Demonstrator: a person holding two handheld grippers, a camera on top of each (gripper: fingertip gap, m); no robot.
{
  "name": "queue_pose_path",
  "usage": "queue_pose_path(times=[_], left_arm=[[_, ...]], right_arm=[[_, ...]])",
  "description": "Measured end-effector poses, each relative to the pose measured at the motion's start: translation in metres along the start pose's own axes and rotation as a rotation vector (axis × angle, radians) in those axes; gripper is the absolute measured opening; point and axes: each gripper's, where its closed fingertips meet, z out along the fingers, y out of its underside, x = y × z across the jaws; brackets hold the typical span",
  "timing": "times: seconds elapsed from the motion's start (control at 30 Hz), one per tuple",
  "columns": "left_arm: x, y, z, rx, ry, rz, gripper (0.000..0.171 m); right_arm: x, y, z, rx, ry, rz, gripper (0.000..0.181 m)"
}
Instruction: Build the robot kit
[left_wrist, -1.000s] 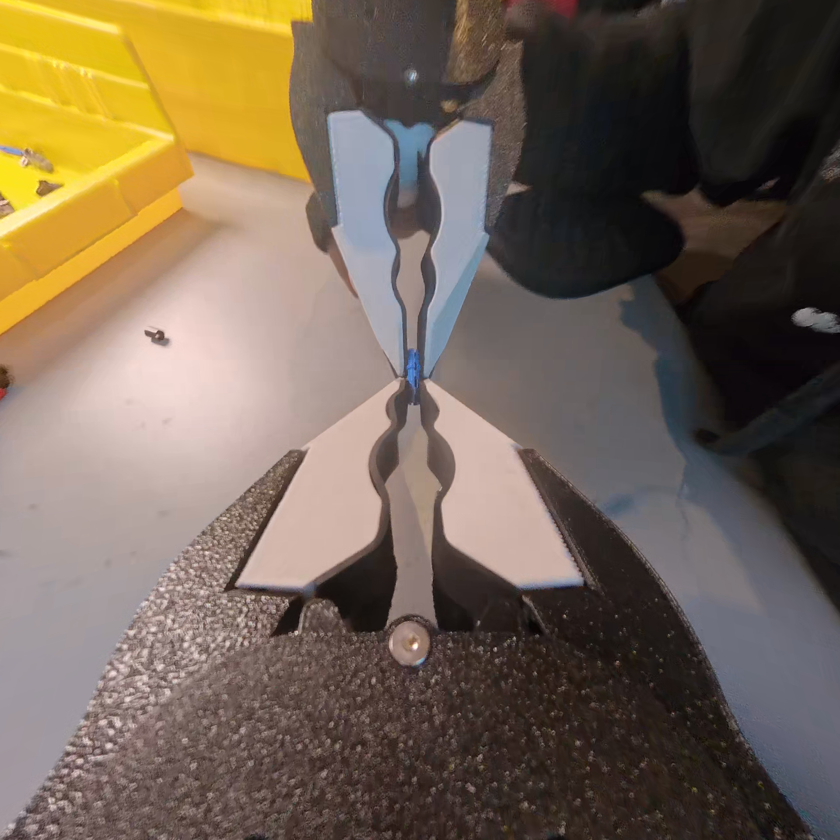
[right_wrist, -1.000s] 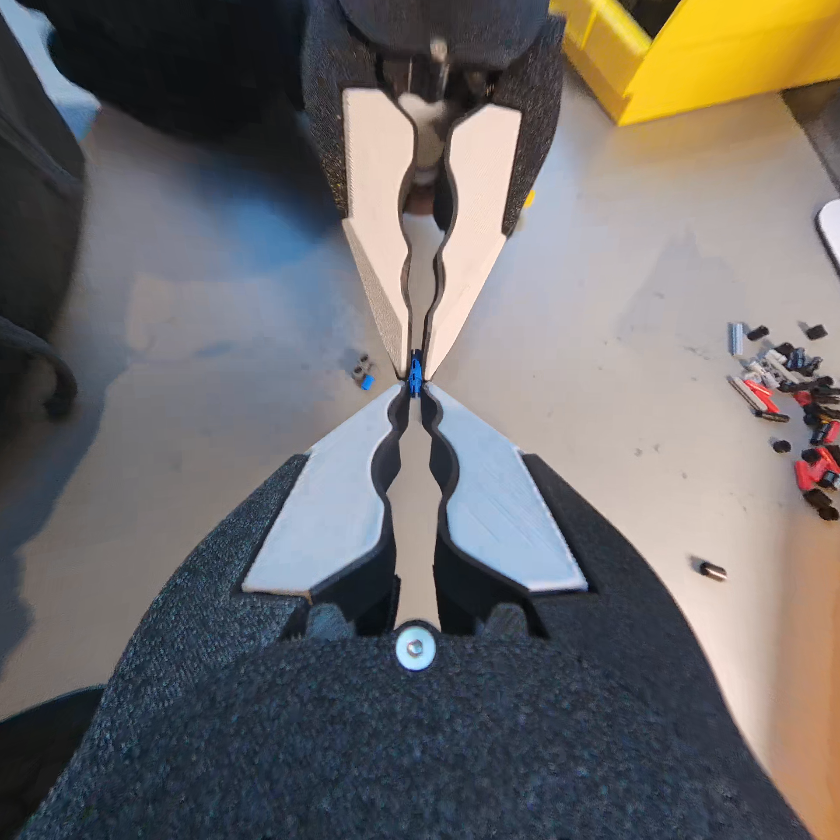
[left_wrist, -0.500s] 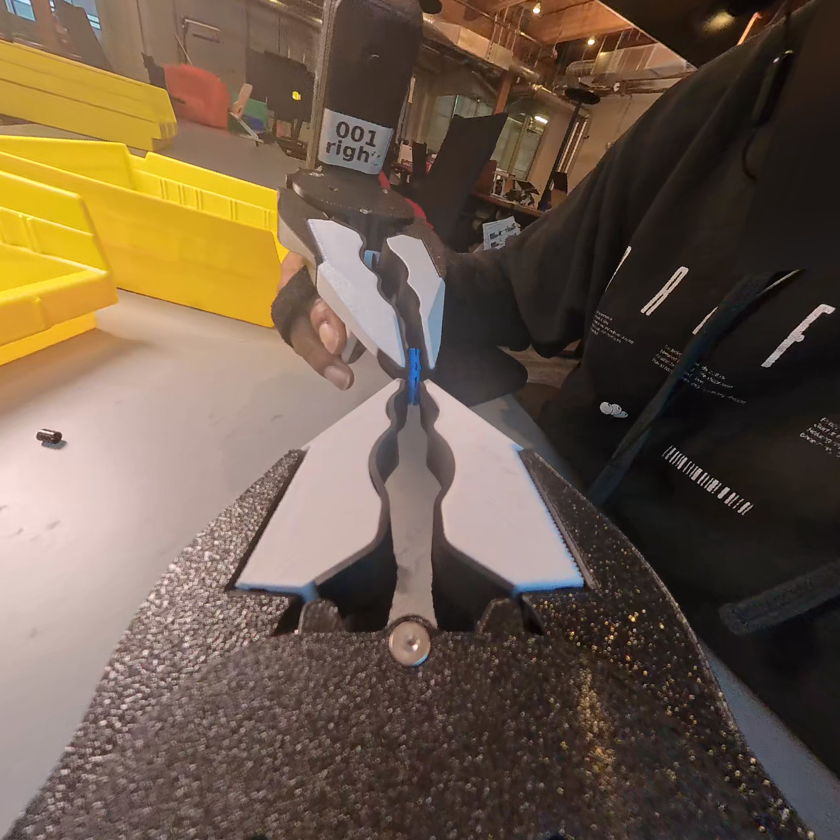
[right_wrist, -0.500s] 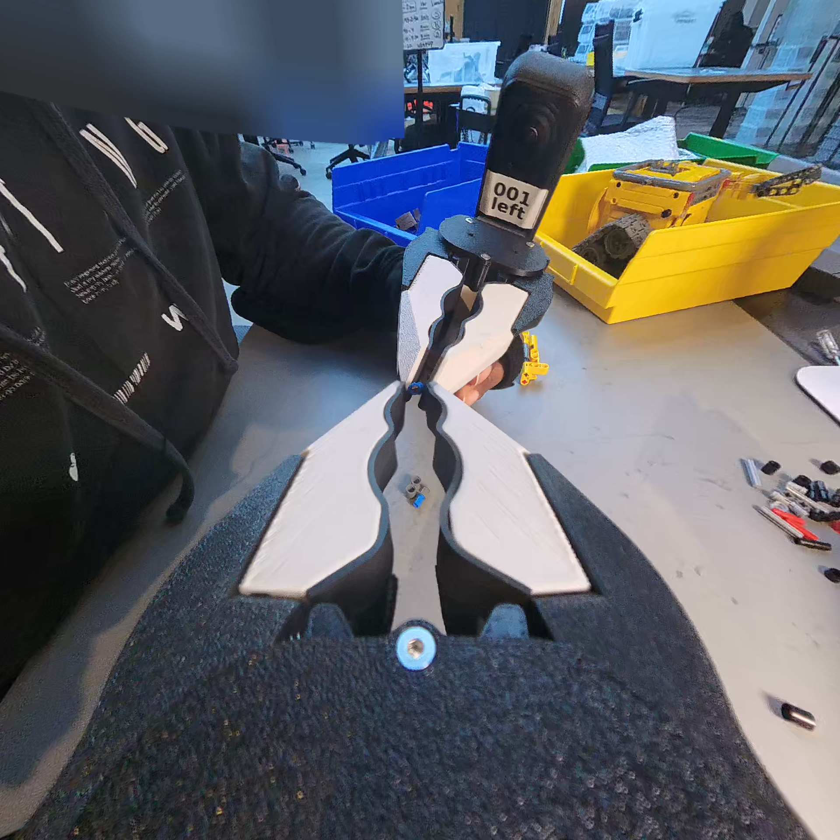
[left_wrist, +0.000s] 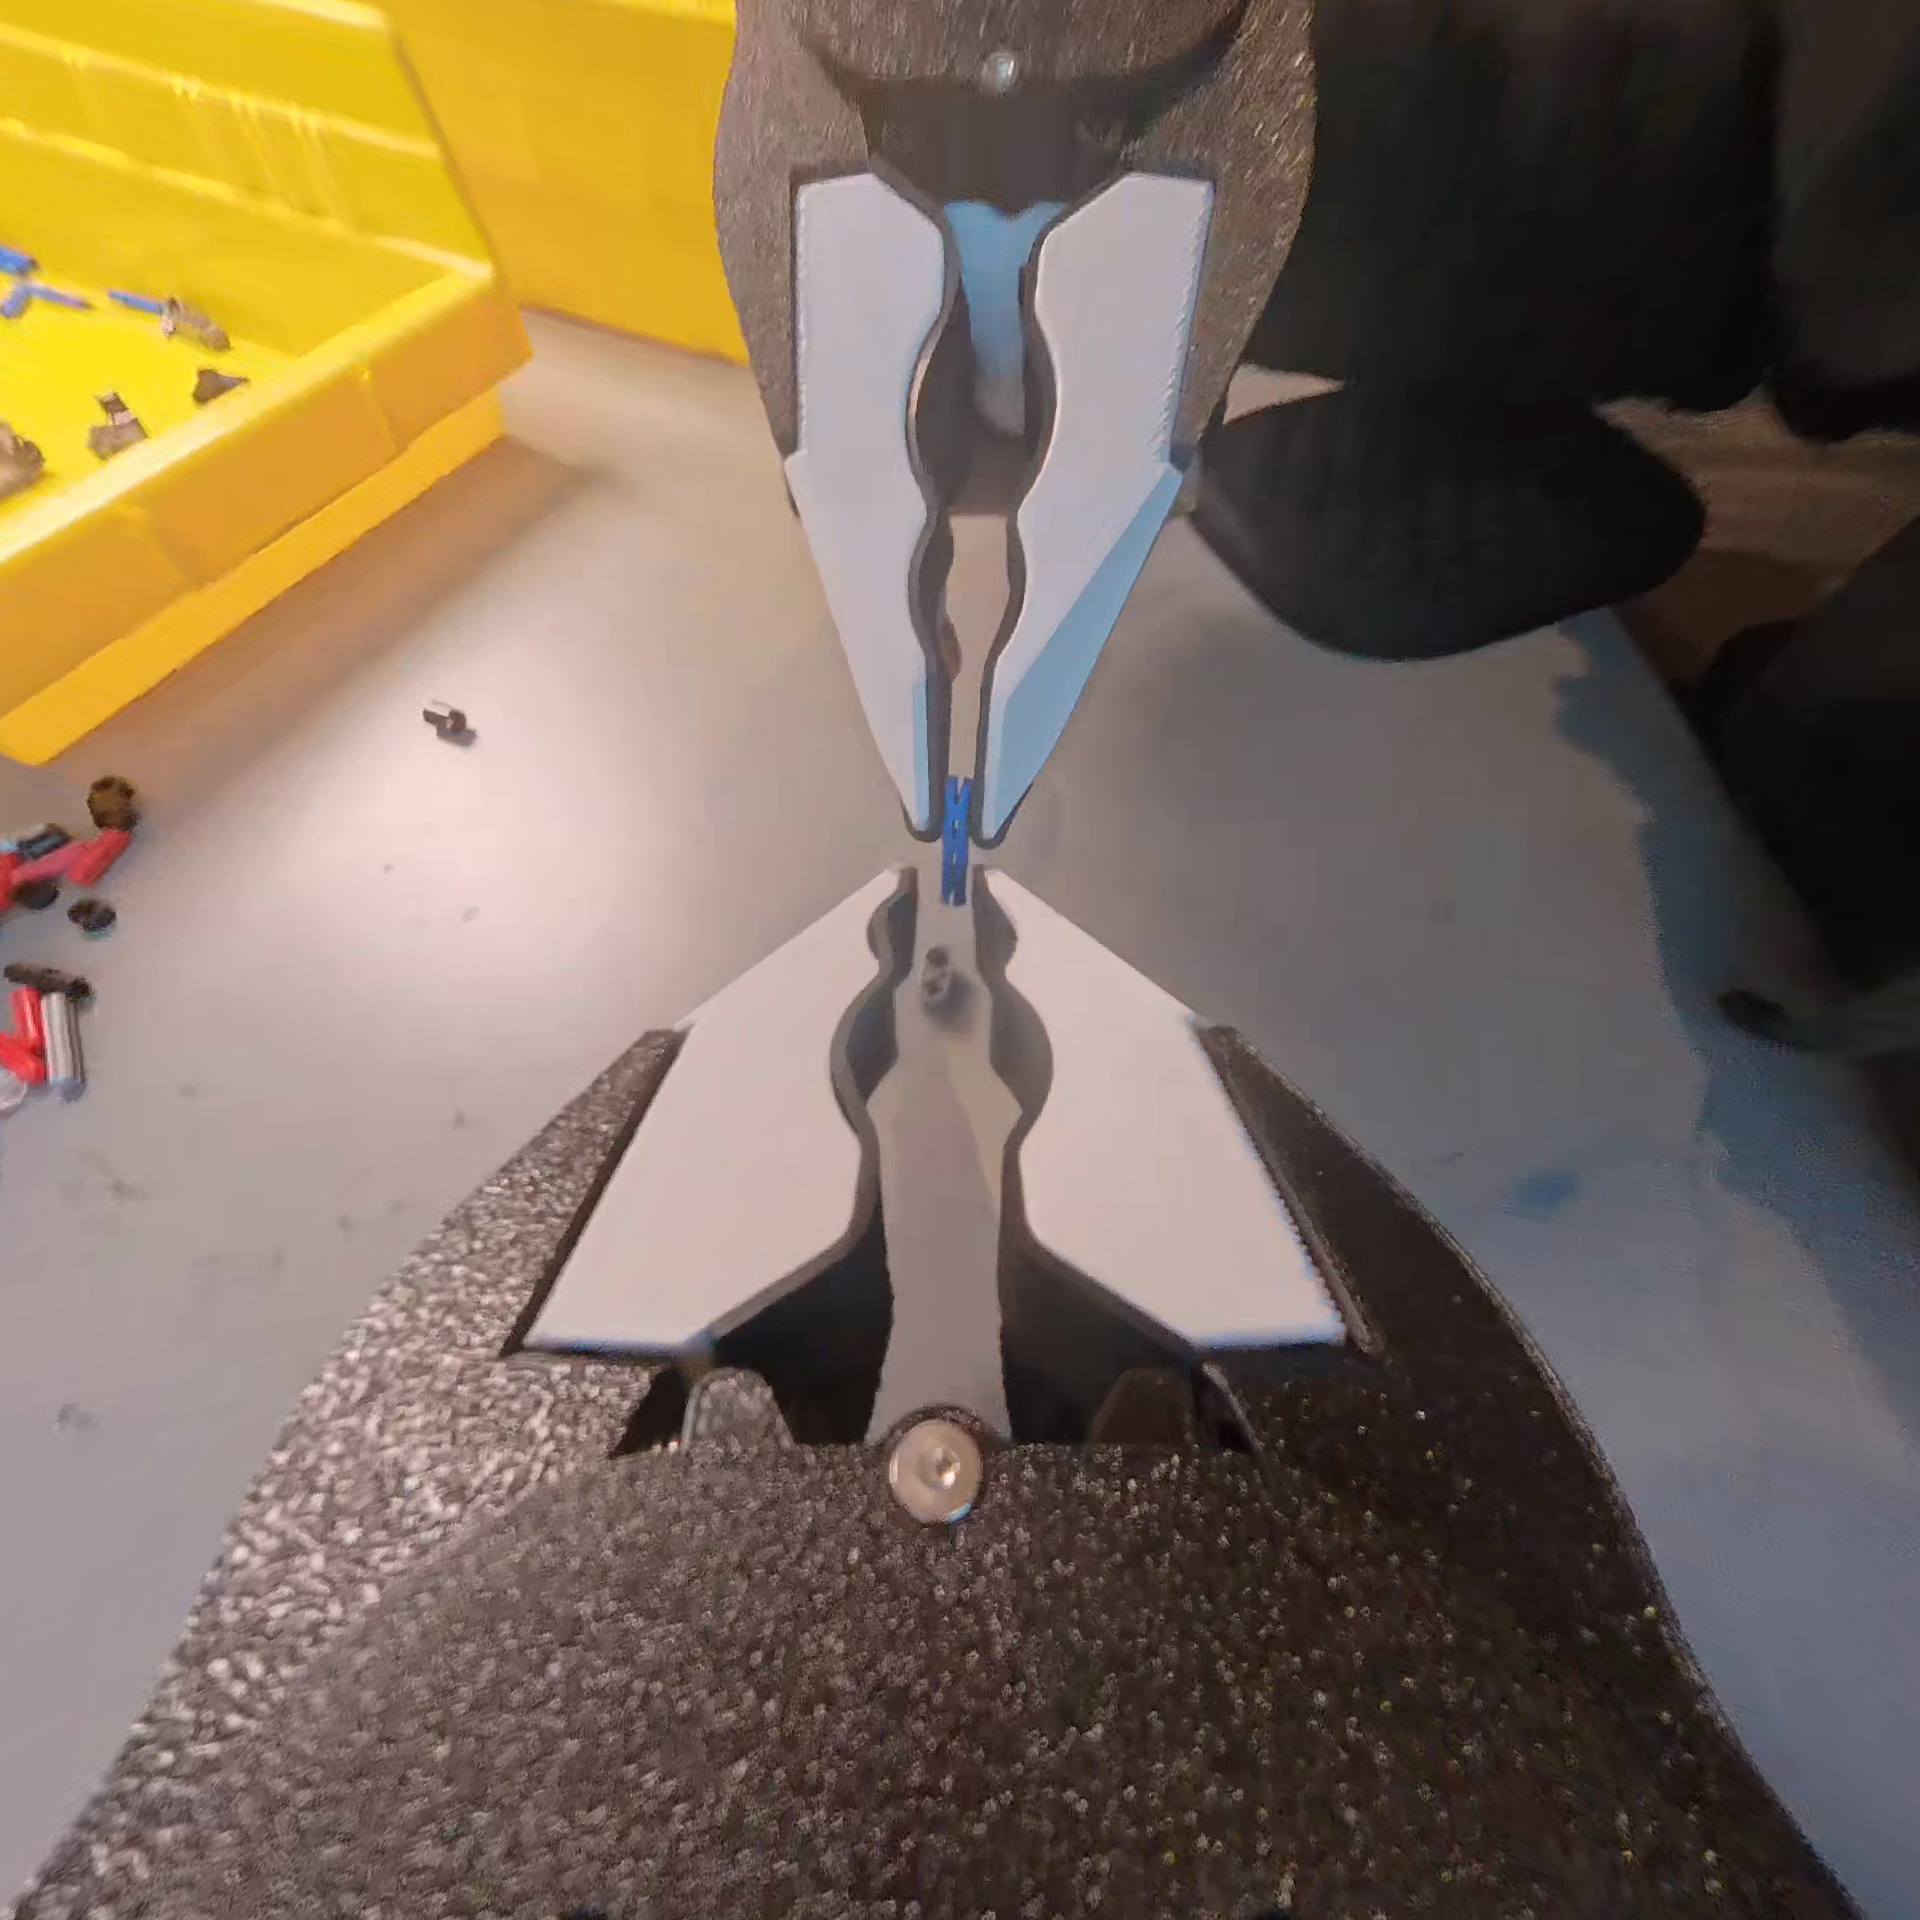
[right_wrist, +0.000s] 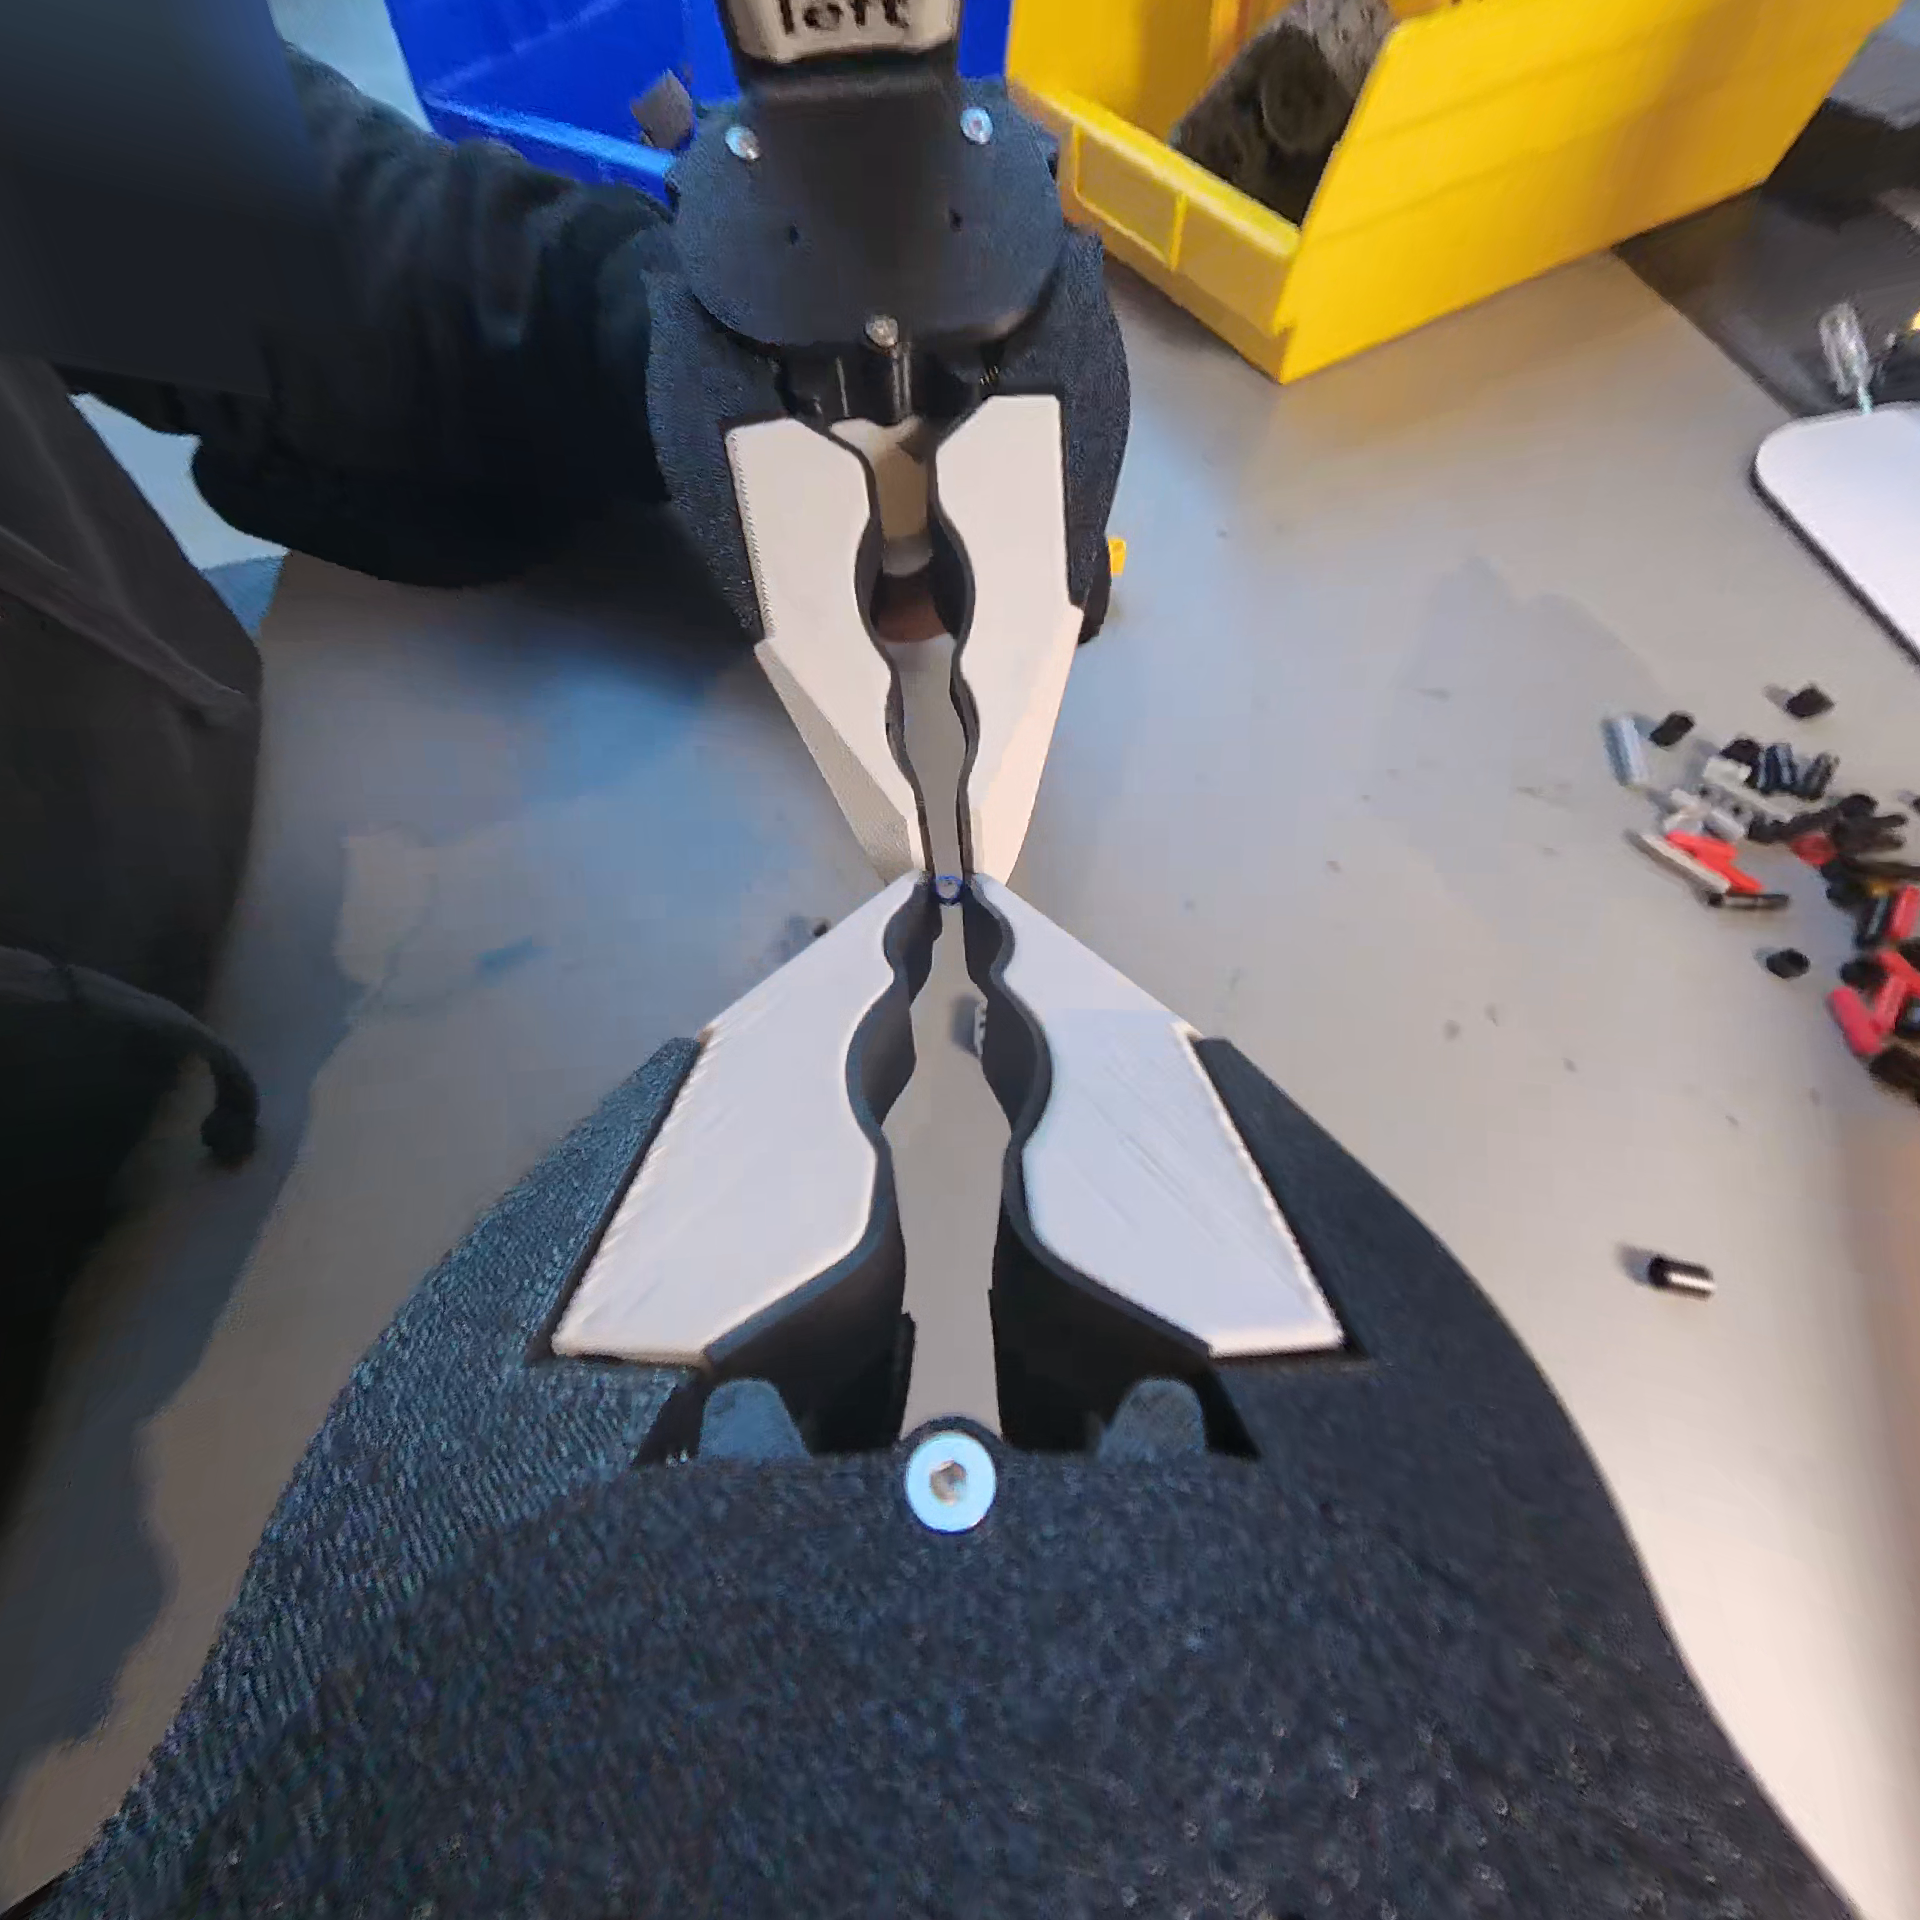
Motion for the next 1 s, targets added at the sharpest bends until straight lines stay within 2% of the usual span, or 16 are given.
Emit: queue_pose_path(times=[0.1, 0.3, 0.6, 0.87, 1.0], left_arm=[[-0.004, 0.022, 0.003, -0.113, -0.006, -0.004, 0.020], [-0.001, 0.043, 0.017, -0.236, -0.009, 0.016, 0.019], [0.000, 0.048, 0.026, -0.282, -0.028, 0.065, 0.006], [0.000, 0.049, 0.024, -0.281, -0.025, 0.059, 0.006], [0.002, 0.048, 0.023, -0.277, -0.010, 0.039, 0.016]], right_arm=[[0.008, 0.023, 0.008, -0.110, 0.025, 0.025, 0.004], [0.009, 0.044, 0.016, -0.236, 0.016, 0.016, 0.005], [0.010, 0.050, 0.017, -0.364, 0.010, -0.075, 0.004], [0.007, 0.049, 0.015, -0.384, -0.006, -0.095, 0.004], [0.007, 0.051, 0.015, -0.383, -0.007, -0.087, 0.004]])
